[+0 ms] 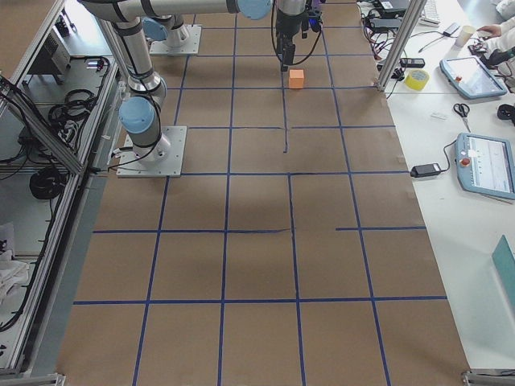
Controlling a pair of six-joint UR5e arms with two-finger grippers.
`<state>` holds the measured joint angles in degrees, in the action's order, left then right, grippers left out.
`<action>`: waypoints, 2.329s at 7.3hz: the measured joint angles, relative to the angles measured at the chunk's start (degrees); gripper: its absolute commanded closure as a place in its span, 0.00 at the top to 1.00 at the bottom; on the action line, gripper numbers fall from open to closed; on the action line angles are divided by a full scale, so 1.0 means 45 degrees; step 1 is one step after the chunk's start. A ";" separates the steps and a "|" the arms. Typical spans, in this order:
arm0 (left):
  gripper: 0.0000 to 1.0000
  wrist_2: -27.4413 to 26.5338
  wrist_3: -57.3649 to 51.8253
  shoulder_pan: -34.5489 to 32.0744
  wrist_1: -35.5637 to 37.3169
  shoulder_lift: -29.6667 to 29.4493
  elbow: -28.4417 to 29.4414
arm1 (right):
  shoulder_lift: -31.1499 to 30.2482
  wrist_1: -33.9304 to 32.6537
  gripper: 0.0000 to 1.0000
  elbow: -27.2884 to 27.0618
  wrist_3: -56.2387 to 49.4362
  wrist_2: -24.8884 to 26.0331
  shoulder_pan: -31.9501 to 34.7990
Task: Arrange blocks in a line
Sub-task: 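Grasp the orange cube with the left gripper while the right arm withdraws, then carry the orange cube with the left gripper toward the pink cube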
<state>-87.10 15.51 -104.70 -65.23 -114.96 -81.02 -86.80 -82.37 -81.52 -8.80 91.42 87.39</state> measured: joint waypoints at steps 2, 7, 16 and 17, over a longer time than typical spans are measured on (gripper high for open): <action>1.00 -0.0355 0.0008 -0.0385 0.0420 -0.1290 0.0580 | -0.0149 -0.0482 1.00 -0.0123 0.0617 0.0103 0.0292; 1.00 -0.1060 0.0019 -0.0516 0.0530 -0.2491 0.0839 | -0.1037 -0.0557 1.00 -0.1099 0.1073 -0.0010 0.0404; 1.00 -0.0877 -0.0008 -0.0888 0.0180 -0.2839 0.0194 | -0.1159 -0.0561 1.00 -0.1587 0.0836 0.0092 0.0405; 0.90 -0.0872 -0.0016 -0.0889 0.0214 -0.2846 0.0025 | -0.1153 -0.0624 1.00 -0.1617 0.0839 0.0055 0.0405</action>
<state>-91.02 15.44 -108.70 -64.26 -127.76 -80.91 -91.99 -85.18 -88.80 -5.02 91.67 89.21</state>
